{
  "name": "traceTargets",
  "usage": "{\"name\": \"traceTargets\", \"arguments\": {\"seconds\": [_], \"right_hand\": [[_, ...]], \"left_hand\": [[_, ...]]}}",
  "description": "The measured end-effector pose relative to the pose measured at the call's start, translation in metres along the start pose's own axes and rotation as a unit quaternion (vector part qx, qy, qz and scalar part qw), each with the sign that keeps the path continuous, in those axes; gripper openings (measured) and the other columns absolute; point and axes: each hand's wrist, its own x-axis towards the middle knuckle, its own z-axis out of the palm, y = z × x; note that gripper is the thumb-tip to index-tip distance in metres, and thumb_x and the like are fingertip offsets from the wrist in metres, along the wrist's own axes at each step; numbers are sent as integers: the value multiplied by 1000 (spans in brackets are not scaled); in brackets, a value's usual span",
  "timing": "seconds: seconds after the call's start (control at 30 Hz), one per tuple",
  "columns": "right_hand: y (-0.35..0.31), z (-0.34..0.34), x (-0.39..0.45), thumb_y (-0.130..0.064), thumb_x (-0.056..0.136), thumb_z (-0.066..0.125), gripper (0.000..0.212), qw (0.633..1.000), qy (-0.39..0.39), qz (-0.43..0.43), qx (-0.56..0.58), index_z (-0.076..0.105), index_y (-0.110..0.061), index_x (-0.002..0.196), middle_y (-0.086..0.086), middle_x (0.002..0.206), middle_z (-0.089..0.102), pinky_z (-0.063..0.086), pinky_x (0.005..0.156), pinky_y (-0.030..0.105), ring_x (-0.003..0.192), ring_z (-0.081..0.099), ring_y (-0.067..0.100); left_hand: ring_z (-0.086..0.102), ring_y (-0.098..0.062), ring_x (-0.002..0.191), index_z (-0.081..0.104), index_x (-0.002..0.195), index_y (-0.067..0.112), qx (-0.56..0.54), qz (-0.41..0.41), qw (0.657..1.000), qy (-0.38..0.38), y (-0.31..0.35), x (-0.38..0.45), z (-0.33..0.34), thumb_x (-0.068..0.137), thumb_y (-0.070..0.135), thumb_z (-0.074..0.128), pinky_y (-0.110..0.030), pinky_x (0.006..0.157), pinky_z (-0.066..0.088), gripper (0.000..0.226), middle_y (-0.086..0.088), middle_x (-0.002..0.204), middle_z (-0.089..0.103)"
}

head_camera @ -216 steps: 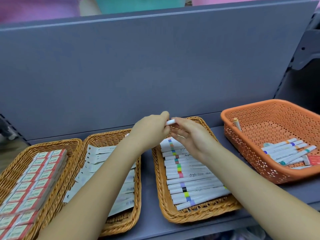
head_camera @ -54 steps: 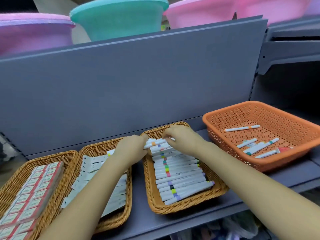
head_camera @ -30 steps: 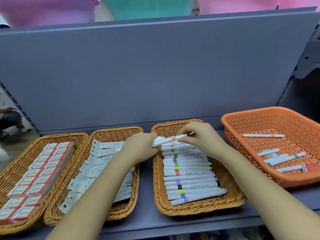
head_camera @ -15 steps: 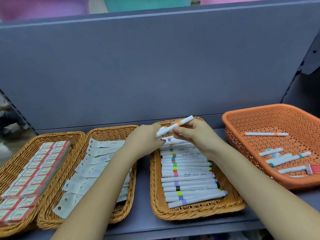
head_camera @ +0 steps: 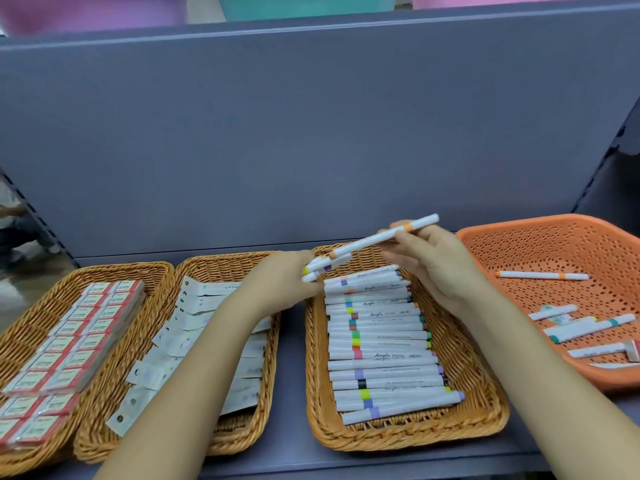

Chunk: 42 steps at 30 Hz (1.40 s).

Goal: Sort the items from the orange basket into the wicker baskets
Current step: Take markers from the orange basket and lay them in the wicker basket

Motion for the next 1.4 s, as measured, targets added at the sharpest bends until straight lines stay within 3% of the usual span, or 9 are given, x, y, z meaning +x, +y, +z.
{"name": "traceTargets", "arguments": {"seconds": [0.1,0.2,0.3,0.4,0.87,0.9,1.0,1.07,1.4], "right_hand": [[-6,-5,2,-8,94,52,8,972,5,-64,-224,59,-11,95,2,93,67,55,79,25,87,67,13],[5,5,6,-12,90,49,4,810,-80,-158,-560,54,-11,90,-1,83,54,43,70,31,78,54,18],[25,13,12,-16,94,45,18,663,-185,-148,-710,54,-12,109,0,97,46,40,80,33,97,47,21],[38,11,15,-16,96,46,29,620,-233,-93,-743,53,-18,124,4,117,53,46,86,36,110,48,21],[43,0,21,-26,91,59,29,671,-224,-95,-700,62,-24,120,-3,106,56,45,82,30,101,52,16],[41,1,20,-26,89,62,27,708,-209,-92,-669,63,-25,116,-5,99,58,46,80,30,95,54,15],[27,7,18,-19,86,68,16,920,-143,18,-366,63,-24,100,-6,81,65,52,67,23,76,62,10],[22,10,16,-10,86,65,12,968,-127,96,-193,65,-17,96,-3,75,67,51,61,17,69,64,8],[9,-21,17,-6,88,63,5,966,-56,62,-247,66,-10,87,6,75,65,56,64,20,67,62,7]], "left_hand": [[46,-12,64,52,91,20,18,-23,999,14,-9,-2,0,90,34,58,-24,49,30,16,4,76,53],[47,-17,67,51,90,19,31,-36,998,47,-9,1,2,91,33,56,-27,51,29,16,2,78,54],[51,-21,73,49,92,18,53,-40,994,85,-6,3,4,92,33,54,-28,57,34,16,0,81,55],[47,-21,70,41,90,19,91,-49,989,104,-4,3,5,94,33,51,-28,55,32,18,2,77,49],[44,-16,71,44,103,19,177,27,980,82,8,0,17,97,34,46,-26,56,32,16,3,87,55],[43,-16,71,44,101,20,176,28,980,84,8,0,17,97,34,46,-26,56,31,15,3,86,53],[44,-16,71,45,99,20,173,41,980,87,8,-1,18,96,35,46,-26,55,30,15,4,85,53],[44,-16,71,44,99,21,165,46,981,87,11,-1,19,96,35,45,-26,54,29,15,5,83,50],[57,-19,83,48,109,19,138,36,987,78,-1,4,23,97,37,46,-26,60,39,21,1,95,62]]}}
